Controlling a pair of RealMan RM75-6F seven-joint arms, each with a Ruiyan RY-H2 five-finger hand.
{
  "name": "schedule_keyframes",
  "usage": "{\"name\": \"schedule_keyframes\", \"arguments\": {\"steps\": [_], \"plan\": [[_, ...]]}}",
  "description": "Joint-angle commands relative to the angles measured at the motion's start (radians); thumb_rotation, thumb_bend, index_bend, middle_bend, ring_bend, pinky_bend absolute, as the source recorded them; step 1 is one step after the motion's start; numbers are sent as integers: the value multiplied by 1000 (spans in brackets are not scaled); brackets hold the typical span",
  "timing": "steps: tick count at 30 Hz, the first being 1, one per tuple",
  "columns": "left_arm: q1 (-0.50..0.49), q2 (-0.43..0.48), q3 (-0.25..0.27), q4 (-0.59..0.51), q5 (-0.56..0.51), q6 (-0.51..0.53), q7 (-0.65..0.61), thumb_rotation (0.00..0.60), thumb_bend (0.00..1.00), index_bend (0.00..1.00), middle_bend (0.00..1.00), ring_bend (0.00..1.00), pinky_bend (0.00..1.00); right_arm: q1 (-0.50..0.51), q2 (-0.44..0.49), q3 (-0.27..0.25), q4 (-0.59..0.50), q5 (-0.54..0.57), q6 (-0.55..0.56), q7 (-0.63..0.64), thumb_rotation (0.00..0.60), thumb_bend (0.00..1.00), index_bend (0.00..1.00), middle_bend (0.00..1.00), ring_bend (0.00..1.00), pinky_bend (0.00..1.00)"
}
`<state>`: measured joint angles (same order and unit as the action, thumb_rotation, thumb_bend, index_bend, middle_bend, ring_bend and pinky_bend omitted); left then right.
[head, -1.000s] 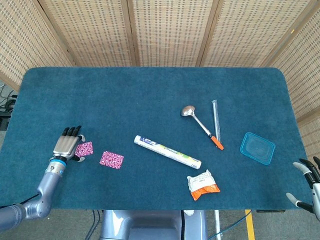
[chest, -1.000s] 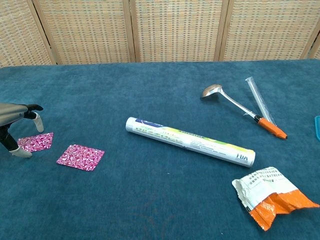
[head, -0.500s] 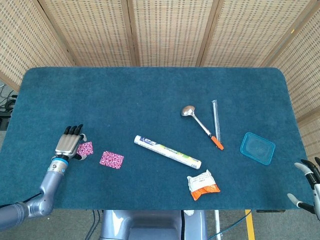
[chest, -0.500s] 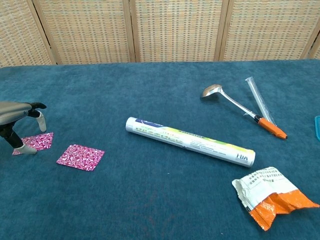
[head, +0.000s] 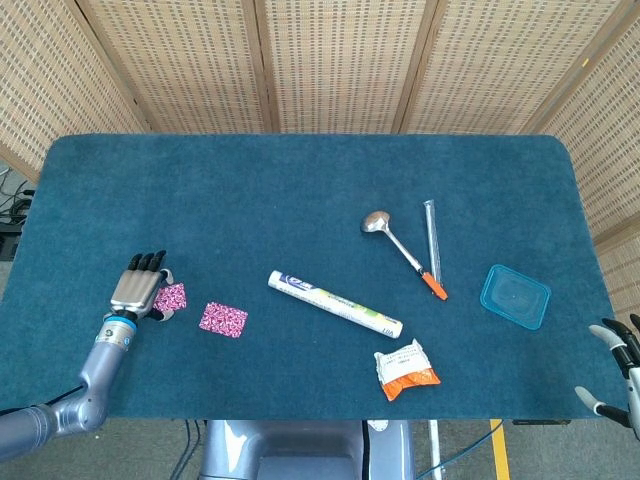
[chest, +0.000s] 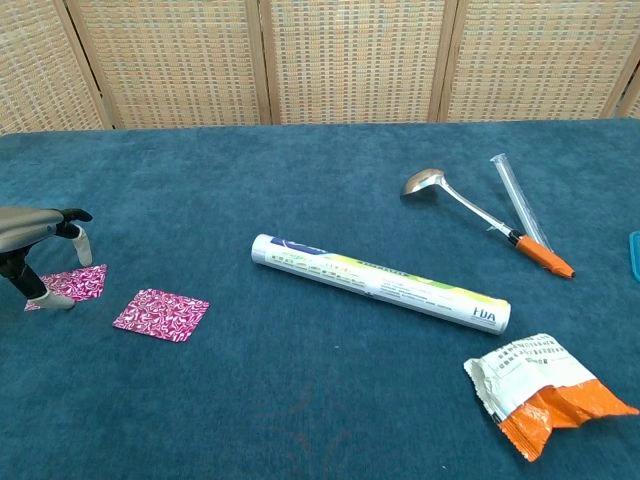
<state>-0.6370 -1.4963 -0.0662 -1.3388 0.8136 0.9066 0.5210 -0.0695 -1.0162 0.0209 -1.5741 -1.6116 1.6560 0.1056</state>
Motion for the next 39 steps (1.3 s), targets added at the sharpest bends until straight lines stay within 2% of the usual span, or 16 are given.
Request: {"name": "schedule_keyframes", "arguments": {"steps": [1, 18, 39], "plan": [[0, 0, 0, -1, -4, -1, 0, 514, 198, 349, 0, 0, 0, -1, 0, 0, 0, 0, 1, 1, 600, 2, 218, 201, 0, 0], [-4, 12, 2, -23, -20, -11, -5, 515, 205, 384, 0, 0, 0, -3, -2, 0, 8, 4, 1, 9, 600, 2, 218, 201, 0, 0], [-6, 11, -1, -29, -23, 1, -9, 514, 271, 442, 0, 0, 0, -10, 0, 1, 10, 2, 14, 14, 600, 2, 218, 205, 0, 0]]}}
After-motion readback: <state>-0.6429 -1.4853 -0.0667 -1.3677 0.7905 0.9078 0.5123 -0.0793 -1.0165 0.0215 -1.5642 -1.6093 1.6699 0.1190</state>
